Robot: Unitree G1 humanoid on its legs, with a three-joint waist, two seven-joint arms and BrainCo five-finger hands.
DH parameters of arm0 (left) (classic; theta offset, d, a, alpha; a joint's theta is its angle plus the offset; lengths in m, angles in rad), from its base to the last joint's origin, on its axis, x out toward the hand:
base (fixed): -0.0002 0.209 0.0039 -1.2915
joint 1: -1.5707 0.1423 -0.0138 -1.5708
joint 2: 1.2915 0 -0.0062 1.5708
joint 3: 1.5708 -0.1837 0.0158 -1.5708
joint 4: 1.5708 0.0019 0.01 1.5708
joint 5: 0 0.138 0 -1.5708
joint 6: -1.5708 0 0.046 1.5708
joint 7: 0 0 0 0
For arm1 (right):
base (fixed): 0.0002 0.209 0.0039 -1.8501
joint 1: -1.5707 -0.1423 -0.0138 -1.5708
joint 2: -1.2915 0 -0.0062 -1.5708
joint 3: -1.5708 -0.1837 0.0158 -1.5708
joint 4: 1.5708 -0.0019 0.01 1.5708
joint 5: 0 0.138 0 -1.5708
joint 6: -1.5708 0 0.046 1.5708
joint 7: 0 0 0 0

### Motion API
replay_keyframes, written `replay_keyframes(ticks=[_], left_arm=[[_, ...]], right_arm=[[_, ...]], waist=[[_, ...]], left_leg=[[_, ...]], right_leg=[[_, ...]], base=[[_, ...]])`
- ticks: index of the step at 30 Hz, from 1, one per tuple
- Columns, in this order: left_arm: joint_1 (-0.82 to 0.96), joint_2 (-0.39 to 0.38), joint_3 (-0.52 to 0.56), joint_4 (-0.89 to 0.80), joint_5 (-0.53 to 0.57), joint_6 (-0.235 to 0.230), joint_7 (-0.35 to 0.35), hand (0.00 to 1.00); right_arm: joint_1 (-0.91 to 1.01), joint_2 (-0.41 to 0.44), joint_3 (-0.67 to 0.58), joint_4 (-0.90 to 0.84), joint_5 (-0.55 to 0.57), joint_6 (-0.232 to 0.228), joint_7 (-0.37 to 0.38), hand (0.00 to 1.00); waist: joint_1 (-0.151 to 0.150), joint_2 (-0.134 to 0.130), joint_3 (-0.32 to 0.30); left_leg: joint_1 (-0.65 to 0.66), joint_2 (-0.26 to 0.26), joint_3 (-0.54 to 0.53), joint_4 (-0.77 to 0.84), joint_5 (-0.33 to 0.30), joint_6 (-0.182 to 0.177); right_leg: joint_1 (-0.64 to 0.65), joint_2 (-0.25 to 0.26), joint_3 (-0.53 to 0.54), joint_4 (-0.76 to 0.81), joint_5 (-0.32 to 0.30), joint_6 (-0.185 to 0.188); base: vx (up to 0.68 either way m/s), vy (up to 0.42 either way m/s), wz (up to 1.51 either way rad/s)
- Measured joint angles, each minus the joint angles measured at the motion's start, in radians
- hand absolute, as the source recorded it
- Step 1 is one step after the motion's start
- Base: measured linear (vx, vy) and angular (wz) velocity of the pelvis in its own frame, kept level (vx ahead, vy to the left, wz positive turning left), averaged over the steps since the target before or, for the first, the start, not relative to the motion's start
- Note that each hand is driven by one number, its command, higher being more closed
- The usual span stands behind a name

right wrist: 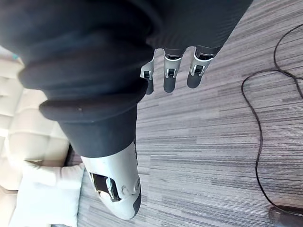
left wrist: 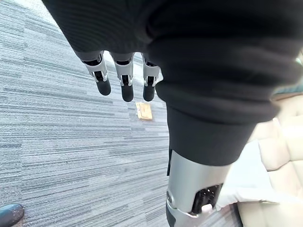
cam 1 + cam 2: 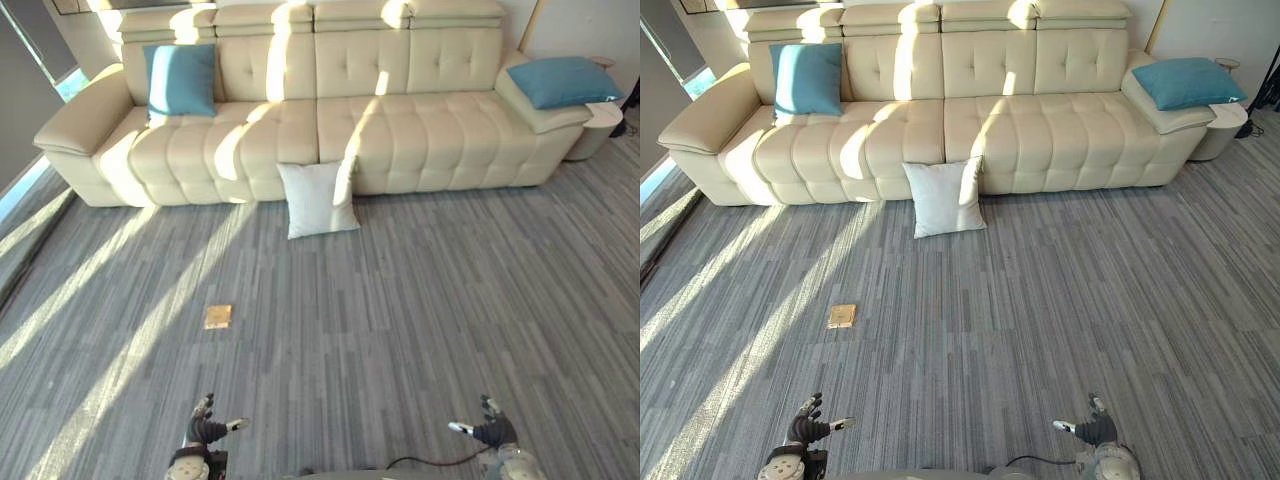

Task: Pick up cushions and gather them together orderly.

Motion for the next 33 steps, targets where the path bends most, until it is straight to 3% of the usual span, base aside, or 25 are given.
replay_keyframes(ticks=[20, 23, 26, 27, 28, 30, 32, 33], left_arm=[[0.033, -0.046, 0.035, 0.006, -0.024, 0.019, -0.017, 0.00], [0.032, -0.046, 0.035, -0.010, -0.037, 0.020, -0.017, 0.00], [0.039, -0.047, 0.033, -0.045, -0.053, 0.020, -0.016, 0.00], [0.040, -0.048, 0.028, -0.055, -0.053, 0.020, -0.016, 0.00], [0.038, -0.049, 0.027, -0.060, -0.053, 0.020, -0.016, 0.00], [0.022, -0.041, 0.024, -0.082, -0.061, 0.020, -0.012, 0.00], [0.006, -0.029, 0.019, -0.095, -0.073, 0.020, 0.001, 0.00], [-0.004, -0.026, 0.018, -0.095, -0.079, 0.020, 0.006, 0.00]], right_arm=[[-0.033, 0.017, -0.077, 0.027, 0.039, 0.009, -0.003, 0.00], [-0.045, 0.017, -0.079, 0.027, 0.039, 0.024, -0.005, 0.00], [-0.080, 0.017, -0.079, 0.027, 0.038, 0.029, -0.011, 0.00], [-0.081, 0.016, -0.079, 0.026, 0.038, 0.030, -0.018, 0.00], [-0.080, 0.015, -0.078, 0.026, 0.038, 0.030, -0.022, 0.00], [-0.082, 0.027, -0.064, 0.005, 0.038, 0.038, -0.023, 0.00], [-0.074, 0.030, -0.053, 0.004, 0.038, 0.043, -0.023, 0.00], [-0.076, 0.021, -0.041, 0.004, 0.038, 0.043, -0.023, 0.00]], waist=[[0.001, 0.010, 0.005], [0.001, 0.008, 0.008], [0.007, 0.001, 0.017], [0.005, -0.003, 0.021], [0.004, -0.002, 0.023], [0.000, 0.007, 0.048], [-0.006, 0.010, 0.069], [-0.008, 0.007, 0.089]], left_leg=[[-0.039, -0.007, -0.023, -0.019, 0.009, 0.005], [-0.074, -0.008, -0.011, 0.015, -0.022, 0.015], [-0.120, -0.013, 0.019, 0.133, -0.115, 0.028], [-0.128, -0.018, 0.020, 0.176, -0.163, 0.036], [-0.129, -0.019, 0.020, 0.190, -0.182, 0.043], [-0.099, -0.026, 0.004, 0.219, -0.231, 0.073], [-0.046, -0.027, 0.001, 0.226, -0.266, 0.078], [-0.016, -0.019, 0.001, 0.228, -0.277, 0.074]], right_leg=[[-0.041, -0.004, -0.021, 0.000, -0.006, 0.008], [-0.077, -0.011, -0.014, 0.031, -0.034, 0.021], [-0.150, -0.035, 0.015, 0.178, -0.128, 0.056], [-0.172, -0.052, 0.013, 0.261, -0.169, 0.106], [-0.187, -0.056, 0.010, 0.315, -0.180, 0.122], [-0.356, -0.095, -0.050, 0.682, -0.189, 0.121], [-0.433, -0.110, -0.080, 0.747, -0.230, 0.075], [-0.480, -0.108, -0.107, 0.713, -0.235, 0.078]], base=[[-0.01, -0.021, 0.02], [0.06, 0.004, -0.07], [0.12, 0.028, -0.25], [0.17, 0.051, -0.07], [0.19, 0.090, -0.17], [0.23, 0.093, 0.02], [0.36, 0.072, 0.10], [0.42, 0.055, 0.11]])
